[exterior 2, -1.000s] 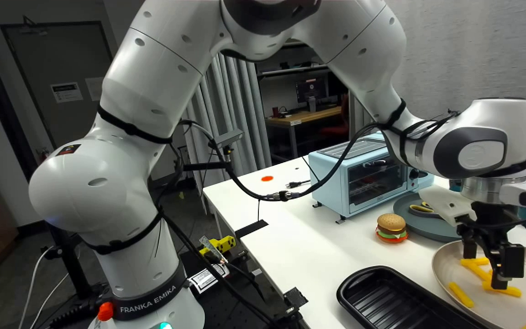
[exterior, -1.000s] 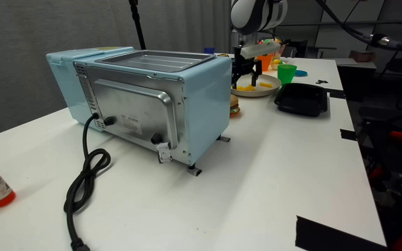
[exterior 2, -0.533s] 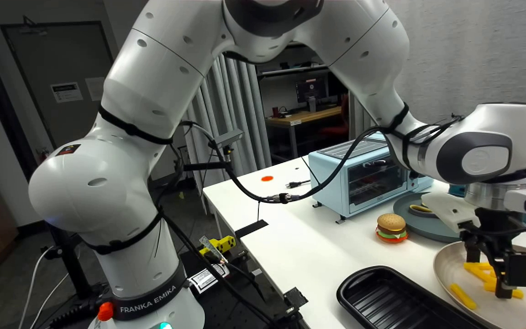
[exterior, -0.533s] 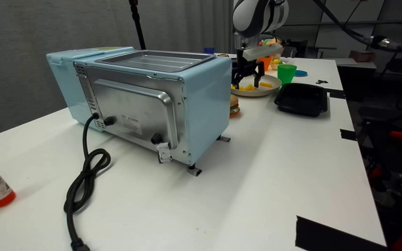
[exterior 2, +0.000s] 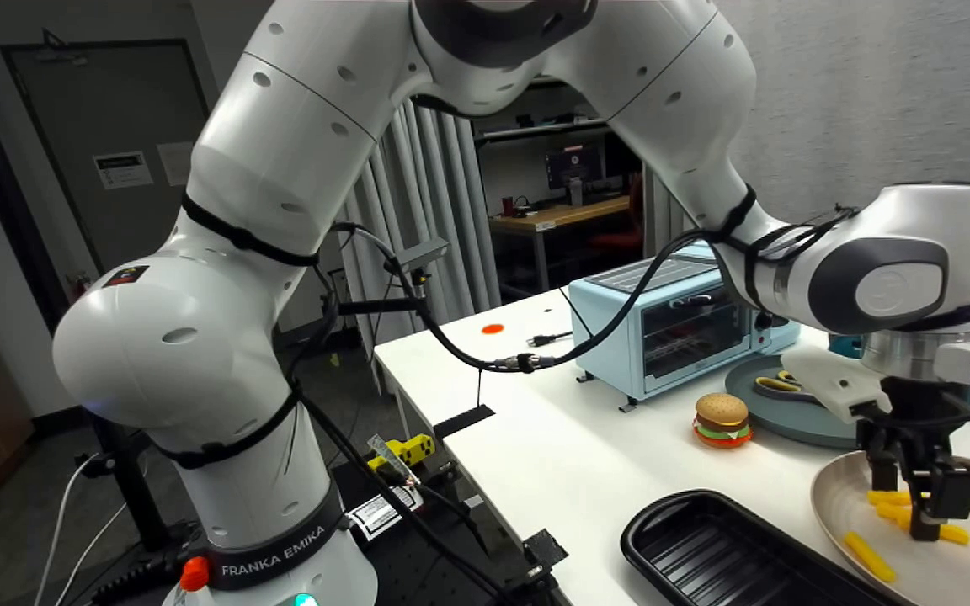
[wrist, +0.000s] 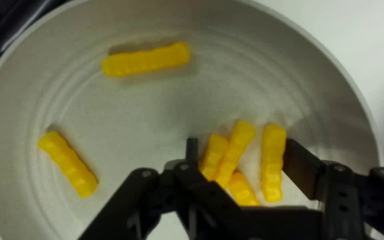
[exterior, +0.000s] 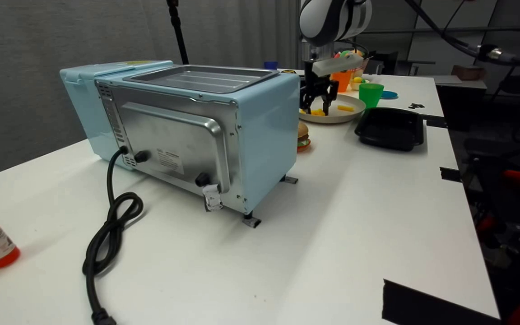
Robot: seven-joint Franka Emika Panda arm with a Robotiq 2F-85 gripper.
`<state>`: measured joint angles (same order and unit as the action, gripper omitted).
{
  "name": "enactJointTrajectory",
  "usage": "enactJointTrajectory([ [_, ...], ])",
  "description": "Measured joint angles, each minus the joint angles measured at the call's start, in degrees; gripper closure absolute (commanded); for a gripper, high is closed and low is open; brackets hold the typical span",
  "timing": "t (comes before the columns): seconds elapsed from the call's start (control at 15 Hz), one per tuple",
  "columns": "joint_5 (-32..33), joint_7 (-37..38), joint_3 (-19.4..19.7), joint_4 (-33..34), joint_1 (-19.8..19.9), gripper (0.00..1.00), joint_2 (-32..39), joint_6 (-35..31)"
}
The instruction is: Put the objects on the grey plate in the green cup
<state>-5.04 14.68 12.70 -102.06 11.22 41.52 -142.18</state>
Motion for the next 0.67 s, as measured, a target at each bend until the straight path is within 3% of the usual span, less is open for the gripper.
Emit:
enactJointTrajectory([
  [0.13,0.0,0.0,-0.1,0.3,0.0,0.78,0.0,0.0],
  [0.67,0.1,-0.1,0.1,0.5,0.0,0.79,-0.1,0.0],
])
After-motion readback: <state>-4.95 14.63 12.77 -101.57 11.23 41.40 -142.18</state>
